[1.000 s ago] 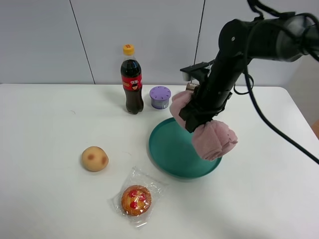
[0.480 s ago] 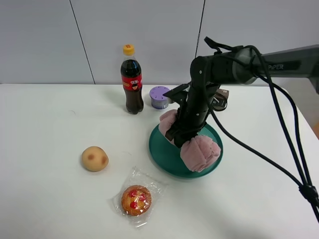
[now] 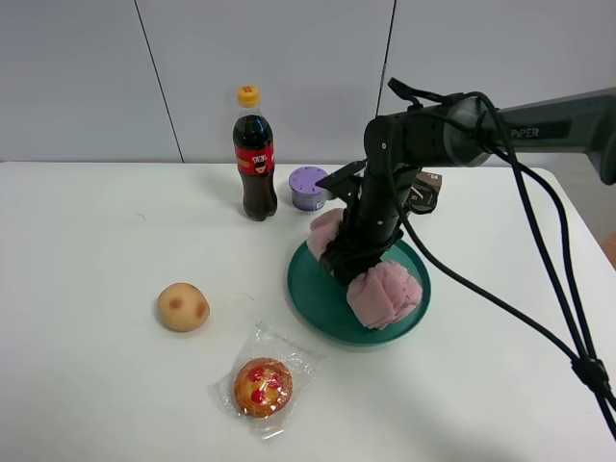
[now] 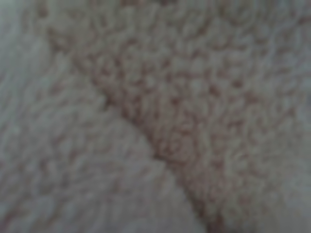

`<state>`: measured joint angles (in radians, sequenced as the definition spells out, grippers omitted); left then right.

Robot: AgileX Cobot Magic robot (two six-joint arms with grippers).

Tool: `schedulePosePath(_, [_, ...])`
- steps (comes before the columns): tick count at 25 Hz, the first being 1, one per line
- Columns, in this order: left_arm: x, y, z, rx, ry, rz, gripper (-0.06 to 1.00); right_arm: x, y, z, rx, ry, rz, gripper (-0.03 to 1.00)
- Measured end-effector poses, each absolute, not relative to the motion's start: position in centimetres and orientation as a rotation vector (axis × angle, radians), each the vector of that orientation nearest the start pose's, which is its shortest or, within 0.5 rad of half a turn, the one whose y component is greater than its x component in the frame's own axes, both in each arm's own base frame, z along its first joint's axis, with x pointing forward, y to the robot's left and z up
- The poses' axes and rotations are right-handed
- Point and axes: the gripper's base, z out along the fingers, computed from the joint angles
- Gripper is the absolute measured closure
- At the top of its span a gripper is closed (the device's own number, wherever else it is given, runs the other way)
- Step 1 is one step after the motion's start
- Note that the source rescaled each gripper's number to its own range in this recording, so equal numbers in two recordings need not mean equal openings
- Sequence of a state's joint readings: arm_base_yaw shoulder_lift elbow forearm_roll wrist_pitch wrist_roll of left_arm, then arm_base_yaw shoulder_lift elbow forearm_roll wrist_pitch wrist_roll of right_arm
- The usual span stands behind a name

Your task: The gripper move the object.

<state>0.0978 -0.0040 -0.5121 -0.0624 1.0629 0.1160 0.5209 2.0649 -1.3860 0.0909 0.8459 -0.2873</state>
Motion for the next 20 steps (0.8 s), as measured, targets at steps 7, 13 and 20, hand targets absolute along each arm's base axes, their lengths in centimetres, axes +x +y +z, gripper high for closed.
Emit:
schedulePosePath(7, [-0.7, -0.6, 28.1, 0.022, 2.029, 0.060, -0.06, 34.7, 20.6, 14.2, -1.075, 2.786, 0.136, 0.08])
schedulePosePath(13, [-0.7, -0.6, 28.1, 0.022, 2.029, 0.060, -0.06, 34.4, 20.9, 15.0, -1.027, 2.788, 0.145, 0.06])
schedulePosePath(20, [-0.7, -0.6, 28.1, 0.022, 2.029, 0.060, -0.06, 34.0, 20.5, 19.3, -0.985, 2.688, 0.139, 0.06])
